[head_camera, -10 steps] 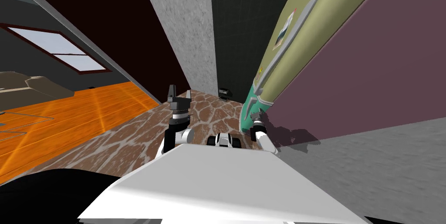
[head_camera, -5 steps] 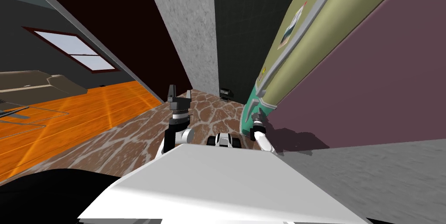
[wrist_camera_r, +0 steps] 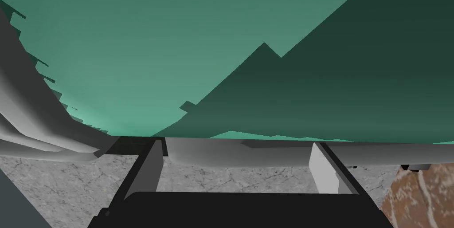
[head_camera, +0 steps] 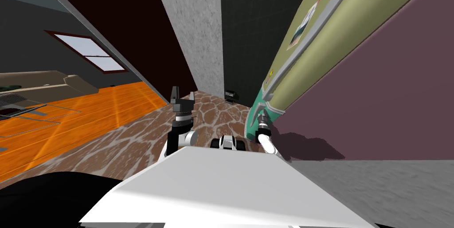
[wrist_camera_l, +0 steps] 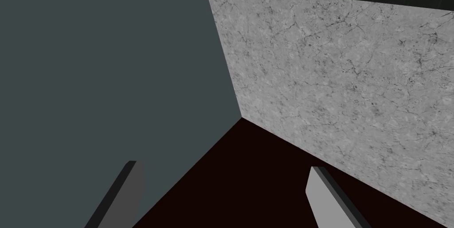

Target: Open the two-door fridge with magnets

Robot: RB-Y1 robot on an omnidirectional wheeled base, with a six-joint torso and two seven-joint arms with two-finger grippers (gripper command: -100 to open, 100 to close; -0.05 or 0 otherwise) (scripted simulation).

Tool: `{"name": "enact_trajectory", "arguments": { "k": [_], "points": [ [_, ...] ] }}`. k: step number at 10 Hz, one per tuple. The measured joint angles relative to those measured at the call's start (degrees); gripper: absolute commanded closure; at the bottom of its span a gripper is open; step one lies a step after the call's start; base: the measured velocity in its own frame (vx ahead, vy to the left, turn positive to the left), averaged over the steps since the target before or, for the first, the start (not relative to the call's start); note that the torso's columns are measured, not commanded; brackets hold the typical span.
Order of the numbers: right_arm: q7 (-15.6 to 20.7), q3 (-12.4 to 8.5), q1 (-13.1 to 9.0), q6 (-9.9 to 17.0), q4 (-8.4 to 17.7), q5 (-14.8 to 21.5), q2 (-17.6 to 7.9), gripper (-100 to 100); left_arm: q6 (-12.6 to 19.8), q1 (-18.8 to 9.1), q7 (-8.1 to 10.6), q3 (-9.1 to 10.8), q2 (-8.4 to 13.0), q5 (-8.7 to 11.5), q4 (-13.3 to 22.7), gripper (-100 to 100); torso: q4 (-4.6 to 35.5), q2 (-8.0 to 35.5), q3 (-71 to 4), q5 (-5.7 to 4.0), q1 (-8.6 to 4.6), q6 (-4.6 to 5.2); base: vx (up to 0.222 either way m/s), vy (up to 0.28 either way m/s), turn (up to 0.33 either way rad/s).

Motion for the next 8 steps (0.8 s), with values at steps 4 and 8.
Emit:
{"name": "enact_trajectory", "arguments": {
  "k": [4, 8],
  "points": [
    [1.19, -0.77, -1.23, -0.65, 0.35, -0.04, -1.26, -100, 0.0, 0.01, 0.0, 0.0, 0.0, 0.0, 0.0, 0, -0.02, -0.15, -0.09, 0.01, -0.02, 0.04, 0.047, 0.011, -0.022],
    [1.27, -0.9, -1.61, 0.7, 1.78, 0.38, -0.71, 100, 0.0, 0.0, 0.0, -0.01, -0.01, 0.0, 0.0, 0, -0.05, -0.28, -0.13, 0.09, 0.38, -0.05, 0.027, 0.064, 0.024]
  ]
}}
